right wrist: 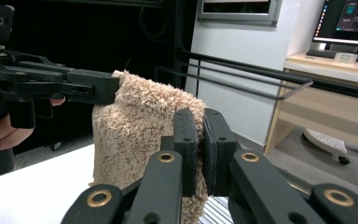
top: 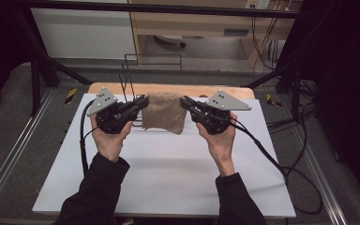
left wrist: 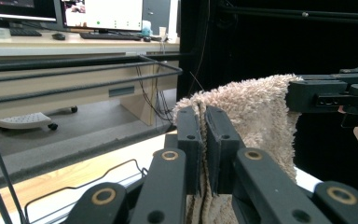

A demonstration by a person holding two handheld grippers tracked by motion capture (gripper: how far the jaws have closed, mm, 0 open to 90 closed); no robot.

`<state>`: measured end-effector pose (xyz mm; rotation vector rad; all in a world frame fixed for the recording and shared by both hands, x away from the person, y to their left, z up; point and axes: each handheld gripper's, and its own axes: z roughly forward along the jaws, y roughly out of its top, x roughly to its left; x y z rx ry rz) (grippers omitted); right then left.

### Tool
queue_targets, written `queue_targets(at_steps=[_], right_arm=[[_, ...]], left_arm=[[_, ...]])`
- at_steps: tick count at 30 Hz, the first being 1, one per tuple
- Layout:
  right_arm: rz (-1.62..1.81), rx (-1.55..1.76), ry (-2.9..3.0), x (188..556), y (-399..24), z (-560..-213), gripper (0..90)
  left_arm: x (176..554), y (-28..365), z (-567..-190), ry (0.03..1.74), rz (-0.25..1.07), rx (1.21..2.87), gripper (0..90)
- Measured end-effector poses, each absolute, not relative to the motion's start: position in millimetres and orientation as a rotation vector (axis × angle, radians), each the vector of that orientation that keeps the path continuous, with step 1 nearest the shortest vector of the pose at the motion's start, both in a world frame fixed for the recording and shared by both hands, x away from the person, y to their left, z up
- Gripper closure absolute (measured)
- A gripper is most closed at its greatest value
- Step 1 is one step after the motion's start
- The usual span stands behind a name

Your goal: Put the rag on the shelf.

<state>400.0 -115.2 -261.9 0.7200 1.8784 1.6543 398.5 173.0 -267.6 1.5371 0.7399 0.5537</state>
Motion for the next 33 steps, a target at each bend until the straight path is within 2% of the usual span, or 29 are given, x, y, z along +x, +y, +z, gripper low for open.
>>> queue_targets(at_steps=[33], right_arm=[[1.667,0.687,1.785,434,-89,-207,85.5]], left_arm=[[426,188,-221,0.756,0.639,1.43,84.7]])
